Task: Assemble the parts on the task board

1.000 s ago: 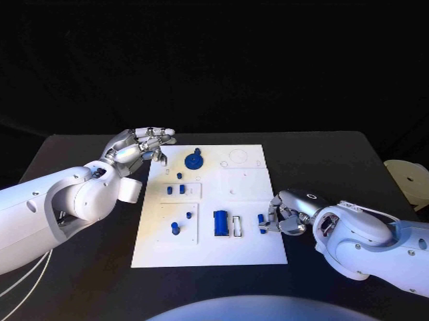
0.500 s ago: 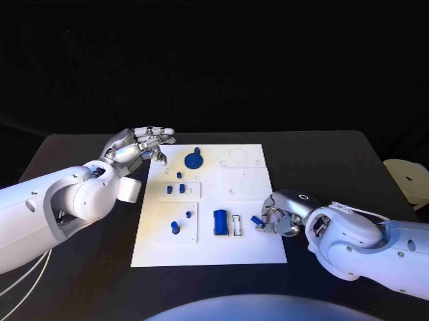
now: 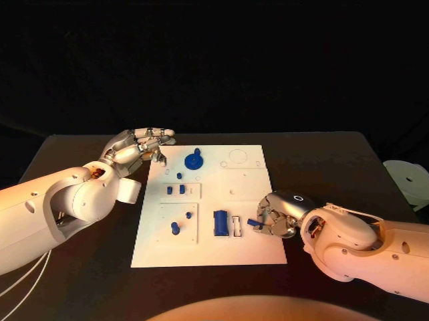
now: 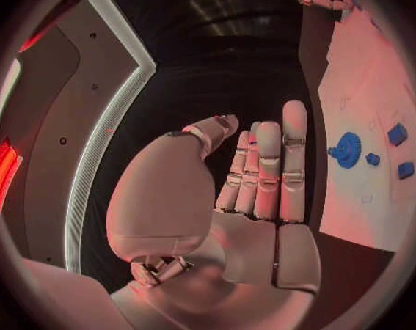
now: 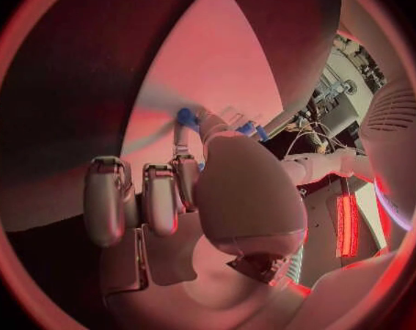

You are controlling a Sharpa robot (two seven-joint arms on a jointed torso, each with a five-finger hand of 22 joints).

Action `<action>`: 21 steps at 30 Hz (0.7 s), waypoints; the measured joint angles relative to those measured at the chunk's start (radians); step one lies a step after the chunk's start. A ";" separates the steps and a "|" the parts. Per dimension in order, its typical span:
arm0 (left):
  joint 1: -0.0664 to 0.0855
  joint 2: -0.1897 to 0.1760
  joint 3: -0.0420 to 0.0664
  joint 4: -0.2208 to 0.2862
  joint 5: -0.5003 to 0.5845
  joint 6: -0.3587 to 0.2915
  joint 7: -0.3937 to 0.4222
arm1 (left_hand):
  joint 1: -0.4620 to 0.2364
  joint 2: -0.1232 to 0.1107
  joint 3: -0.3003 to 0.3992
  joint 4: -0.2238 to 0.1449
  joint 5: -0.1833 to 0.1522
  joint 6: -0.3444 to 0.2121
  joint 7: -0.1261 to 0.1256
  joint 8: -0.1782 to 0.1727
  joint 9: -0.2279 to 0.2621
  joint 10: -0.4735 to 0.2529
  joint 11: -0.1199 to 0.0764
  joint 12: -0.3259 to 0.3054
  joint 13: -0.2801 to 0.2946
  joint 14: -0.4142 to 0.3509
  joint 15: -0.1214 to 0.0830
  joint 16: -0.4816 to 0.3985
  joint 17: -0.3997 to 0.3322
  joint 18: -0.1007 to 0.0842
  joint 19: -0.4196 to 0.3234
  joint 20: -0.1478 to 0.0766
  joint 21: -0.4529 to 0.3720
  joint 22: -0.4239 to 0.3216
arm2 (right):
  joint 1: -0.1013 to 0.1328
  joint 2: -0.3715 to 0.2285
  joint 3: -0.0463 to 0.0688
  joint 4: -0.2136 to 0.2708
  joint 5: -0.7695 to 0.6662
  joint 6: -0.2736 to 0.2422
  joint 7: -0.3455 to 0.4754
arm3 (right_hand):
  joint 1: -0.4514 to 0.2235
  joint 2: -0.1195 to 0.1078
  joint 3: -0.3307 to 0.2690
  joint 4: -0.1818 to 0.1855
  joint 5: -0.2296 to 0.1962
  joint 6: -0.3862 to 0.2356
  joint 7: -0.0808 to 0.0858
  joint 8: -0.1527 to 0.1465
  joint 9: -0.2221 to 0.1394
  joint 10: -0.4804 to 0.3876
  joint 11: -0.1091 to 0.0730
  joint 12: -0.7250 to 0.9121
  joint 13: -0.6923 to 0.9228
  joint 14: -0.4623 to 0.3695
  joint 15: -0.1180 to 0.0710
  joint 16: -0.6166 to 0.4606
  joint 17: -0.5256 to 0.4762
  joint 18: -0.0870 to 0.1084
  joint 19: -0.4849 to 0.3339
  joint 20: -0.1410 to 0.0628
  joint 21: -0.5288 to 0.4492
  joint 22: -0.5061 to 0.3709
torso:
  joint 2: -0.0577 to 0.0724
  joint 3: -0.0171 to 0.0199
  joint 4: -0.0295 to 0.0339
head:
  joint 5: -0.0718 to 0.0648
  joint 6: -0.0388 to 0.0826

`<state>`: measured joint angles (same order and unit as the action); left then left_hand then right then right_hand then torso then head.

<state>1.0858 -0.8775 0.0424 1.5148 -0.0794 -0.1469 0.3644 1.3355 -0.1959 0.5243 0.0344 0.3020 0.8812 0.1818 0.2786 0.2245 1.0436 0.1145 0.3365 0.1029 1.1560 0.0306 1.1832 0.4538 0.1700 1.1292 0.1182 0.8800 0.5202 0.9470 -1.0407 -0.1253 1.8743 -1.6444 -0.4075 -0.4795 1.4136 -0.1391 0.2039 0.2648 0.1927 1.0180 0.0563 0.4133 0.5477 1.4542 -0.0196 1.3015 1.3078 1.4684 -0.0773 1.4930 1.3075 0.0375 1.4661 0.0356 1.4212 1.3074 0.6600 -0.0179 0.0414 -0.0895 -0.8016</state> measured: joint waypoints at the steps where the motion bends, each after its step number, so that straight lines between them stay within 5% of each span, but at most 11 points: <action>1: 0.000 0.000 0.000 0.000 0.000 0.000 0.000 | 0.000 0.000 0.000 0.000 0.000 0.000 0.000 0.000 0.000 0.000 0.000 0.000 0.000 0.000 0.000 0.000 0.000 0.000 0.000 0.000 0.000 0.000 | 0.000 0.001 0.000 0.001 -0.002 0.000 0.000 | 0.013 -0.011 0.017 0.017 0.017 0.001 -0.001 -0.005 0.000 0.000 0.000 0.000 0.000 -0.002 -0.002 0.000 0.000 0.000 0.000 0.000 0.000 0.000 | 0.000 0.0000 -0.0002 | 0.000 0.000; 6: 0.000 0.000 0.000 0.000 0.000 0.000 -0.001 | 0.000 0.000 0.000 0.000 0.000 0.000 0.000 0.000 -0.001 0.000 0.000 0.000 0.000 0.000 0.000 0.000 0.000 0.000 0.000 0.000 0.000 0.000 | 0.000 -0.001 -0.001 0.005 0.001 -0.001 0.000 | 0.016 -0.027 0.095 0.081 0.088 -0.002 -0.001 0.016 0.013 0.000 0.000 -0.004 0.000 -0.002 -0.002 0.000 0.000 0.000 0.000 0.000 0.000 0.000 | 0.000 0.0006 -0.0005 | 0.001 0.001; 9: 0.000 0.000 0.000 0.000 -0.001 0.001 -0.002 | 0.000 0.000 0.000 0.000 0.000 0.000 0.000 0.000 -0.001 0.000 0.000 0.000 0.000 0.000 0.000 0.000 0.000 0.000 0.000 0.000 0.000 0.000 | 0.002 -0.005 -0.001 0.010 0.022 -0.003 -0.003 | -0.019 -0.043 0.130 0.083 0.110 -0.012 -0.001 0.024 0.029 0.000 0.000 -0.004 0.000 -0.002 -0.002 0.000 0.000 0.000 0.000 0.000 0.000 0.000 | 0.000 0.0006 -0.0005 | 0.001 0.002; 14: 0.000 0.001 0.000 0.000 -0.001 0.001 -0.002 | 0.000 0.000 0.000 0.000 0.000 0.000 0.000 0.000 -0.001 -0.004 -0.004 0.003 0.000 0.000 0.000 0.000 -0.001 0.000 0.000 0.000 0.000 0.000 | 0.009 -0.009 -0.005 0.020 0.081 -0.003 -0.006 | -0.104 -0.059 0.241 0.015 0.135 -0.020 0.003 0.051 0.061 0.004 0.004 -0.004 0.000 -0.002 -0.002 0.000 0.000 0.000 0.000 0.000 0.000 0.000 | 0.000 0.0006 -0.0005 | 0.001 0.002; 21: 0.000 0.001 0.000 0.000 -0.001 0.001 -0.003 | 0.000 0.000 0.000 0.000 0.000 0.000 0.000 0.000 -0.001 -0.004 -0.004 0.003 0.000 0.000 0.000 0.000 -0.001 0.000 0.000 0.000 0.000 0.000 | 0.022 -0.006 -0.008 0.038 0.183 -0.006 -0.009 | -0.148 -0.061 0.279 -0.017 0.135 -0.029 0.001 0.058 0.078 0.007 0.000 -0.004 -0.001 -0.002 -0.002 0.000 0.000 0.000 0.000 0.000 0.000 0.000 | 0.000 0.0003 -0.0002 | 0.002 0.002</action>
<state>1.0858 -0.8764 0.0424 1.5145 -0.0807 -0.1457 0.3610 1.3355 -0.1959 0.5243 0.0344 0.3020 0.8812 0.1818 0.2786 0.2236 1.0399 0.1107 0.3399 0.1027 1.1560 0.0306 1.1832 0.4525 0.1701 1.1292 0.1183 0.8800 0.5203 0.9691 -1.0470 -0.1331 1.9118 -1.4611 -0.4131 -0.4885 1.2657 -0.2003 0.4830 0.2479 0.3276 0.9895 0.0573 0.4718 0.6254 1.4616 -0.0196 1.2973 1.3073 1.4664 -0.0792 1.4930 1.3074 0.0375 1.4661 0.0358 1.4212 1.3074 0.6599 -0.0176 0.0412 -0.0871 -0.7991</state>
